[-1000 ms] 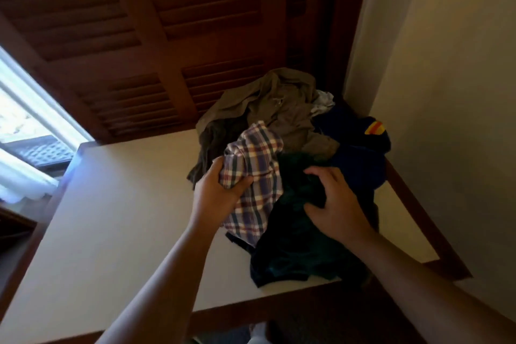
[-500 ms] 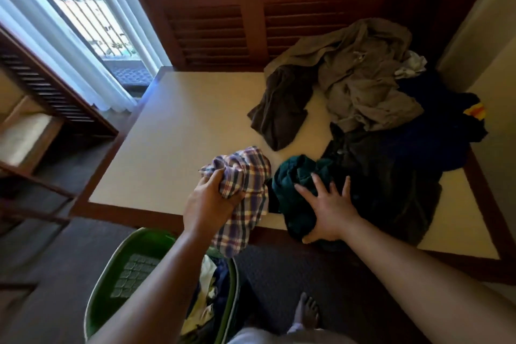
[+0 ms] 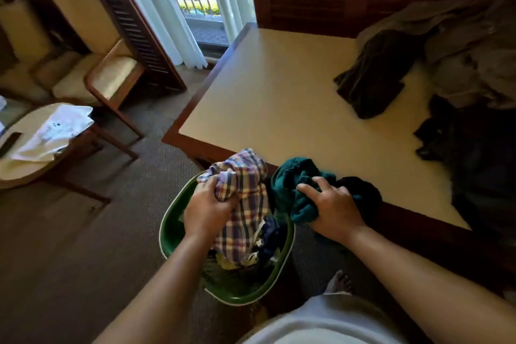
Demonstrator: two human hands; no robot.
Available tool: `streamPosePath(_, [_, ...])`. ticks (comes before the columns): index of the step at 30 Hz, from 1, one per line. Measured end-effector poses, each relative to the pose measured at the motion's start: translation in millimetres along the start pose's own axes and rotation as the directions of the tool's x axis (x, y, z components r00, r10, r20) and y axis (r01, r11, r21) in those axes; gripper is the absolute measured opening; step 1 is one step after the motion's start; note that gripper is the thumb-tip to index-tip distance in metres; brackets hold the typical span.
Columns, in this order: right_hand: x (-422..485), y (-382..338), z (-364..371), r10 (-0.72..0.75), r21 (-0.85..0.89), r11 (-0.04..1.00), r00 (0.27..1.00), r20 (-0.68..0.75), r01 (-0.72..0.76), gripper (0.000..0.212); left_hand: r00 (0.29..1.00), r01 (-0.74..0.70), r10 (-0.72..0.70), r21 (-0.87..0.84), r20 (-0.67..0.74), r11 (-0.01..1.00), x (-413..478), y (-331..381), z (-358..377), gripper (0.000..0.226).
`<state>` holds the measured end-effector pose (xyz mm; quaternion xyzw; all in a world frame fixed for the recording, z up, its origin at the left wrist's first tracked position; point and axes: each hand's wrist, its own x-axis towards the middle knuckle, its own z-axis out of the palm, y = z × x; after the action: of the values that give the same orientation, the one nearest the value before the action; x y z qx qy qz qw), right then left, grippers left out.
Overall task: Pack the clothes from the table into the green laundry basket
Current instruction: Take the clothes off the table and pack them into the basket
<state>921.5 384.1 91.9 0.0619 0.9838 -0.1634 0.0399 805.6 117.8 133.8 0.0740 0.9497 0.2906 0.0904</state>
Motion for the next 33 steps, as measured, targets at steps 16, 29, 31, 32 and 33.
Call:
streamPosePath(16, [28, -164, 101, 0.135, 0.238, 0.955, 0.975, 0.174, -0.175, 0.078, 0.960, 0.196, -0.217, -0.127, -0.179, 0.972, -32, -144, -78, 0.065])
streamPosePath(29, [28, -187, 88, 0.031, 0.512, 0.825, 0.923, 0.383, -0.239, 0.070, 0.986, 0.169, -0.164, -0.163, 0.042, 0.972, -16, -137, -50, 0.071])
streamPosePath(31, [31, -192, 82, 0.016, 0.554, 0.803, 0.937, 0.349, -0.220, 0.072, 0.989, 0.150, -0.146, -0.194, 0.036, 0.969, -8, -133, -46, 0.074])
streamPosePath(32, [33, -194, 80, 0.019, 0.556, 0.801, 0.939, 0.344, -0.220, 0.073, 0.989, 0.150, -0.143, -0.201, 0.048, 0.968, -5, -132, -45, 0.077])
streamPosePath(33, [36, -194, 79, 0.029, 0.548, 0.805, 0.939, 0.343, -0.225, 0.074, 0.987, 0.153, -0.143, -0.193, 0.068, 0.969, -3, -133, -44, 0.083])
